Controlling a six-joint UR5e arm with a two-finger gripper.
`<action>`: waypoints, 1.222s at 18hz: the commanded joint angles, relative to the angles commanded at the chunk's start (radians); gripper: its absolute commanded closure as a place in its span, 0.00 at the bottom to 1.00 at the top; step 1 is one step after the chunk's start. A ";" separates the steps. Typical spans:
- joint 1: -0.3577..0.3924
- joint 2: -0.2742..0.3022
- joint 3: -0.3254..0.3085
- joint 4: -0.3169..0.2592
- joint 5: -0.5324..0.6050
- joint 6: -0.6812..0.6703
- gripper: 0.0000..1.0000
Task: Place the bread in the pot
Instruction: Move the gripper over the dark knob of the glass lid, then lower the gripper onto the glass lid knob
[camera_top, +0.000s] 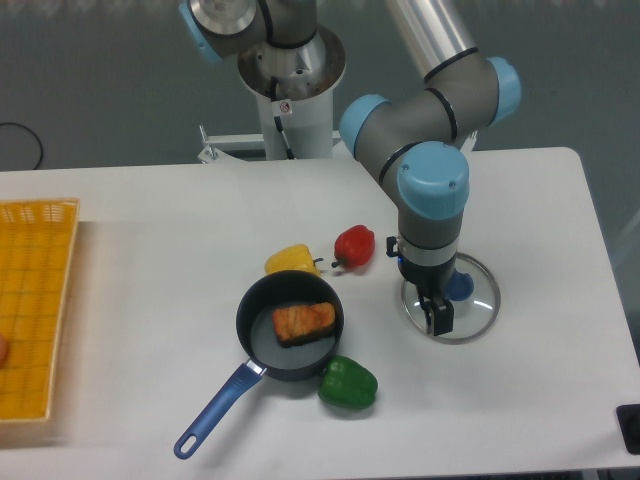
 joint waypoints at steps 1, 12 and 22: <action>0.000 0.000 0.000 -0.002 0.000 0.000 0.00; 0.094 0.021 -0.046 0.000 -0.045 0.120 0.00; 0.104 0.018 -0.097 0.000 -0.031 0.117 0.00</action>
